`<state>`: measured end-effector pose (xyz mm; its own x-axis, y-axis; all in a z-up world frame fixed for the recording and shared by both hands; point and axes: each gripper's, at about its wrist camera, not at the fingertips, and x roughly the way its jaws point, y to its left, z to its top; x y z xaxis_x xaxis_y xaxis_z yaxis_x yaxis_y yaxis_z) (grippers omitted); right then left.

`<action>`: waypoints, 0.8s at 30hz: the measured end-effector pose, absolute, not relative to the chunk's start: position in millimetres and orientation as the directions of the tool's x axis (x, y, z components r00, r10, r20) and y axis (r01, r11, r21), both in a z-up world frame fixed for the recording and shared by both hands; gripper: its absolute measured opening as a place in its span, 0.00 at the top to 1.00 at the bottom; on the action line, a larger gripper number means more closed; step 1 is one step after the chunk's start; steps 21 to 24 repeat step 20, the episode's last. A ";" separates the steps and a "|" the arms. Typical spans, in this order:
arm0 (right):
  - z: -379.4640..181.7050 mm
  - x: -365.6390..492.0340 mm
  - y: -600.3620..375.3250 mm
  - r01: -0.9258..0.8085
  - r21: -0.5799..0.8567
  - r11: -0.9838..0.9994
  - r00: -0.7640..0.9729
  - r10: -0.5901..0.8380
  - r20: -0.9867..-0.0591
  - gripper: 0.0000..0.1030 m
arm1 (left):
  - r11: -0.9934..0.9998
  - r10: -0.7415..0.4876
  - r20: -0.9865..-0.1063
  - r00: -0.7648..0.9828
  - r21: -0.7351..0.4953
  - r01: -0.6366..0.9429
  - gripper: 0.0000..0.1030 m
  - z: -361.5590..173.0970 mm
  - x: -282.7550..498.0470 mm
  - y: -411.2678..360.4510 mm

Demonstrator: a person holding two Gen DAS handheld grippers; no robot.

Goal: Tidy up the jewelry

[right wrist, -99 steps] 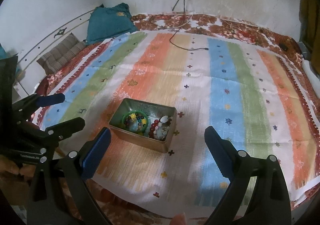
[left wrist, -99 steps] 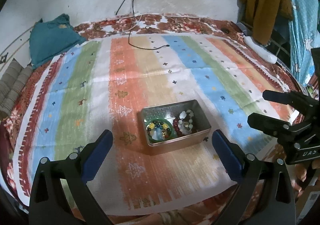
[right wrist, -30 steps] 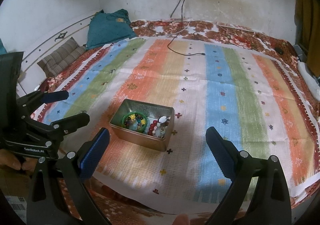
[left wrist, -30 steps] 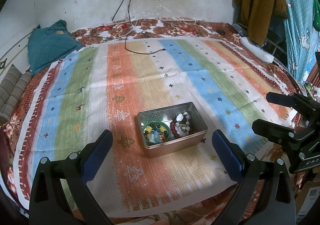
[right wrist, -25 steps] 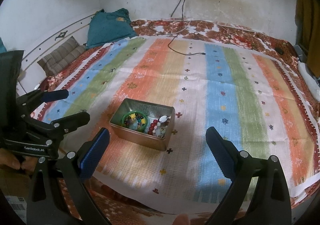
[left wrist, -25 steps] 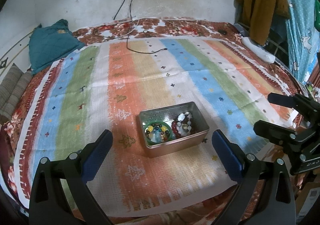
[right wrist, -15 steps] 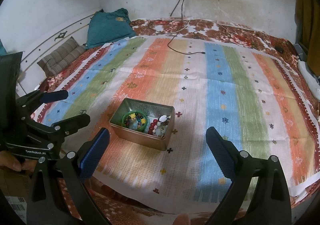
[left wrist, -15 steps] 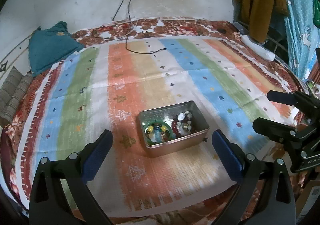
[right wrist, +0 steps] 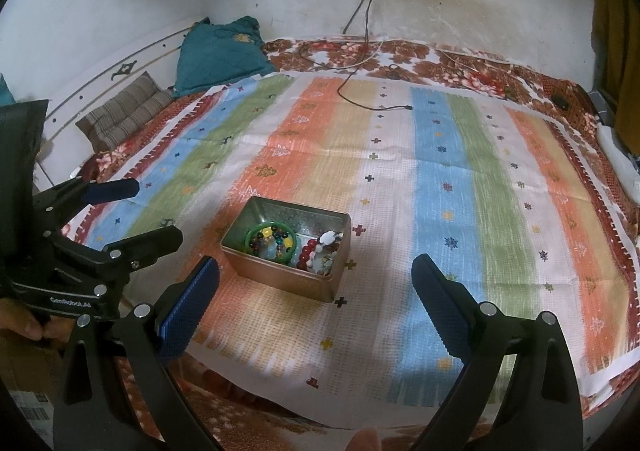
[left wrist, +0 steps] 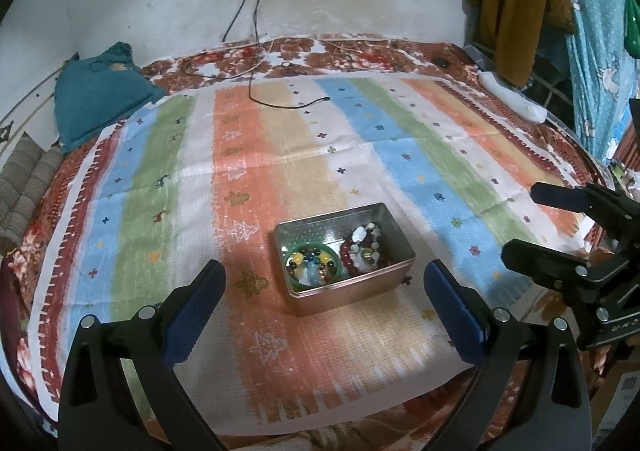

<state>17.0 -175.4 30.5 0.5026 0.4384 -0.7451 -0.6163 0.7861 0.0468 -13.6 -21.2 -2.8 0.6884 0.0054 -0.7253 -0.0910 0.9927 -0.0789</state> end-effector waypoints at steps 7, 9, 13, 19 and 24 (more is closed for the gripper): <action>30.6 16.9 -175.4 -0.616 0.046 0.786 0.503 0.438 -0.745 0.05 | 0.993 -0.002 -0.720 0.694 -0.086 -0.086 0.06 -1.1 -14.8 -18.4; 30.6 17.1 -175.4 -0.616 0.046 0.786 0.503 0.438 -0.745 0.05 | 0.992 -0.003 -0.720 0.694 -0.088 -0.087 0.06 -1.3 -14.7 -19.6; 30.6 16.8 -175.2 -0.616 0.046 0.787 0.503 0.438 -0.745 0.05 | 0.992 -0.002 -0.721 0.693 -0.088 -0.088 0.06 -1.6 -14.5 -19.9; 30.7 16.8 -176.0 -0.615 0.044 0.787 0.505 0.436 -0.745 0.05 | 0.992 -0.009 -0.725 0.689 -0.095 -0.087 0.06 -2.7 -16.6 -15.6; 30.8 16.9 -177.2 -0.614 0.042 0.788 0.508 0.435 -0.744 0.05 | 0.992 -0.008 -0.726 0.688 -0.094 -0.088 0.05 -2.8 -16.8 -15.4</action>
